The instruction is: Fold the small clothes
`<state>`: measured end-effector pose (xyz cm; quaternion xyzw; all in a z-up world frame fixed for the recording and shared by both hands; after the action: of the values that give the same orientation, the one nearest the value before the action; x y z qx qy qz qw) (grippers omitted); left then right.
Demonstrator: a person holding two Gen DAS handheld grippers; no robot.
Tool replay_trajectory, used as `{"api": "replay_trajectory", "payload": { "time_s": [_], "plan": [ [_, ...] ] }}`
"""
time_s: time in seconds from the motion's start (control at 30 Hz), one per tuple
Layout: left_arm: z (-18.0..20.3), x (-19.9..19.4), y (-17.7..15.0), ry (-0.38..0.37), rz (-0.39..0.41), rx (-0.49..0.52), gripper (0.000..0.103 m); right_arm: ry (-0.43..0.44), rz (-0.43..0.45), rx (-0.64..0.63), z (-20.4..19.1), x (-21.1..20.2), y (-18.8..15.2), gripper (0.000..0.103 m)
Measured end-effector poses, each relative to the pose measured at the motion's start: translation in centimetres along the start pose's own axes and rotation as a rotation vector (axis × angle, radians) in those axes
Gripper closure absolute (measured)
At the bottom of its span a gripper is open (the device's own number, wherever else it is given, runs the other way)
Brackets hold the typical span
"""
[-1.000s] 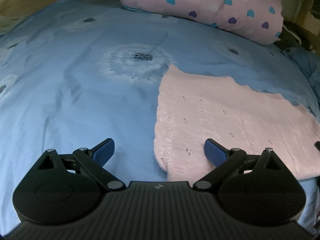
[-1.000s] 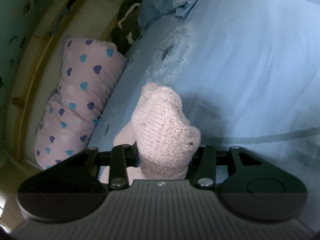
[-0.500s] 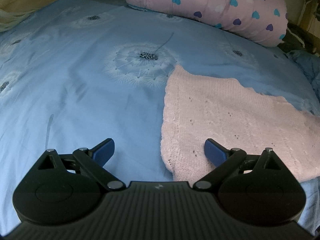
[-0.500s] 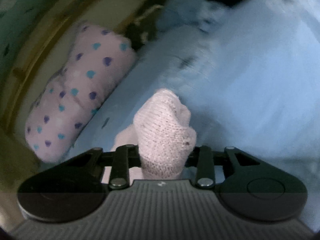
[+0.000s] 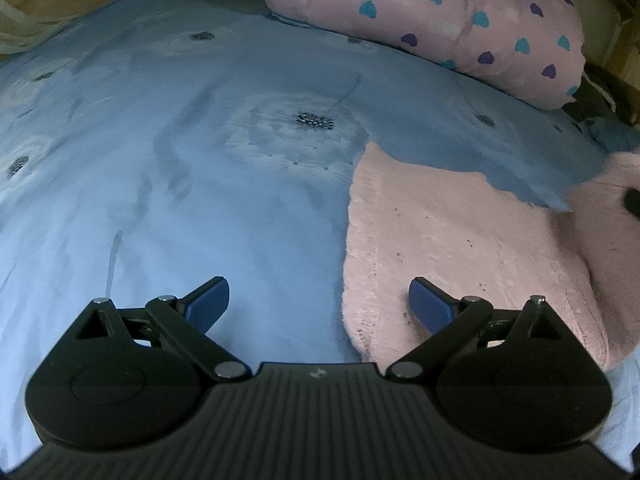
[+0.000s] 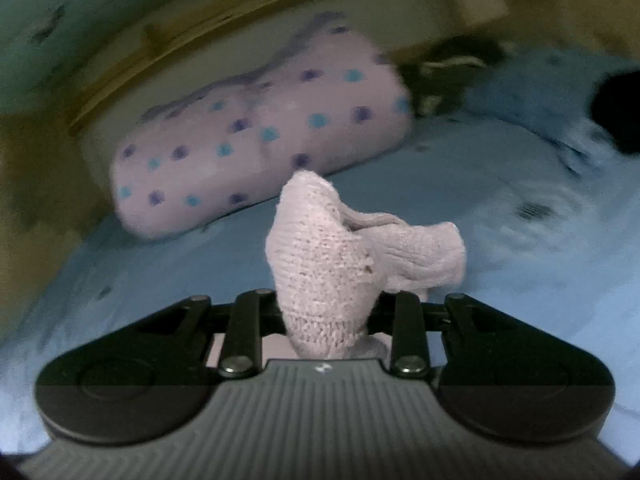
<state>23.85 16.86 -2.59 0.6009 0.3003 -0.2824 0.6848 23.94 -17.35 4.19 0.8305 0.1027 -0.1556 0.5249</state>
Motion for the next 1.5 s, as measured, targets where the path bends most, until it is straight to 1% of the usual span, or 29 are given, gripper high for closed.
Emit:
{"api": "replay_trajectory", "payload": {
  "time_s": [0.1, 0.17, 0.3, 0.37, 0.43, 0.5, 0.57, 0.6, 0.63, 0.67, 0.73, 0.8, 0.83, 0.9, 0.93, 0.97, 1.0, 1.03, 1.1, 1.17, 1.27, 1.4, 1.5],
  "plan": [
    [-0.8, 0.1, -0.1, 0.010, -0.011, -0.018, 0.004, 0.063, -0.055, -0.103, -3.9, 1.0, -1.8, 0.071],
    [-1.5, 0.2, -0.1, 0.015, -0.020, -0.033, 0.004, 0.105, -0.124, -0.133, -5.6, 2.1, -4.1, 0.071],
    [-2.8, 0.2, -0.1, 0.023, -0.028, -0.064, 0.004, 0.101, -0.229, -0.180, -5.9, 3.8, -8.4, 0.071],
    [-3.4, 0.1, -0.1, 0.027, -0.028, -0.074, 0.004, 0.106, -0.229, -0.198, -5.6, 4.0, -9.4, 0.072],
    [-3.7, 0.0, -0.1, 0.030, -0.028, -0.084, 0.004, 0.111, -0.213, -0.227, -5.6, 3.8, -9.4, 0.072],
    [-4.0, -0.1, -0.1, 0.031, -0.026, -0.095, 0.004, 0.108, -0.220, -0.198, -5.6, 3.6, -9.1, 0.072],
    [-4.1, -0.3, -0.1, 0.031, -0.020, -0.102, 0.004, 0.105, -0.204, -0.137, -5.8, 3.6, -7.4, 0.073],
    [-4.3, -0.3, 0.0, 0.032, -0.016, -0.105, 0.004, 0.110, -0.178, -0.134, -6.9, 3.6, -6.5, 0.073],
    [-4.6, -0.5, 0.1, 0.035, -0.012, -0.110, 0.004, 0.121, -0.139, -0.162, -8.1, 3.4, -5.5, 0.073],
    [-5.0, -0.6, 0.2, 0.041, -0.008, -0.120, 0.004, 0.139, -0.101, -0.223, -9.6, 3.0, -4.8, 0.073],
    [-6.0, -0.7, 0.5, 0.062, 0.001, -0.146, 0.004, 0.204, -0.065, -0.369, -12.5, 1.7, -5.1, 0.073],
    [-6.9, -0.9, 0.6, 0.076, 0.007, -0.173, 0.004, 0.288, -0.085, -0.519, -15.2, 0.5, -7.6, 0.073],
    [-7.1, -0.9, 0.5, 0.075, 0.007, -0.180, 0.004, 0.326, -0.121, -0.579, -16.1, 0.1, -9.6, 0.073],
    [-7.3, -1.1, 0.5, 0.068, 0.007, -0.181, 0.004, 0.386, -0.234, -0.635, -16.8, 0.2, -13.8, 0.072],
    [-7.3, -1.2, 0.5, 0.066, 0.011, -0.177, 0.004, 0.393, -0.287, -0.641, -16.7, 0.3, -15.7, 0.069],
    [-7.3, -1.4, 0.6, 0.065, 0.021, -0.172, 0.004, 0.384, -0.265, -0.653, -16.5, 0.2, -16.8, 0.068],
    [-7.3, -1.5, 0.7, 0.063, 0.030, -0.171, 0.004, 0.378, -0.214, -0.678, -16.6, -0.3, -17.1, 0.068],
    [-7.3, -1.7, 0.8, 0.058, 0.040, -0.171, 0.004, 0.374, -0.199, -0.694, -16.7, -0.5, -17.2, 0.065],
    [-7.0, -2.1, 1.3, 0.040, 0.060, -0.177, 0.004, 0.388, -0.216, -0.657, -16.7, -0.9, -17.0, 0.059],
    [-6.3, -2.6, 1.9, 0.008, 0.090, -0.181, 0.004, 0.414, -0.240, -0.572, -16.4, -1.2, -16.1, 0.052],
    [-4.8, -3.7, 2.7, -0.038, 0.140, -0.165, 0.004, 0.467, -0.256, -0.468, -15.8, -2.4, -15.0, 0.048],
    [-2.3, -4.4, 3.2, -0.094, 0.176, -0.126, 0.004, 0.513, -0.246, -0.402, -14.6, -5.1, -13.7, 0.047],
    [-0.3, -4.1, 3.3, -0.135, 0.173, -0.105, 0.005, 0.509, -0.226, -0.362, -13.3, -6.2, -12.3, 0.047]
  ]
}}
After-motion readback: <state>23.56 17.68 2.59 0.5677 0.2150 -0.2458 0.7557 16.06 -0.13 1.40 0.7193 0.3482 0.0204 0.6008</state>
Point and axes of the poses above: each gripper's, at about its wrist camera, not at the fingertips, and x roughly the way its jaws point, z to its right, y to its top, the point moved 10 cm from there along x, roughly the way its jaws point, and after that the axes turned 4 degrees about x, right-handed, at the moved point
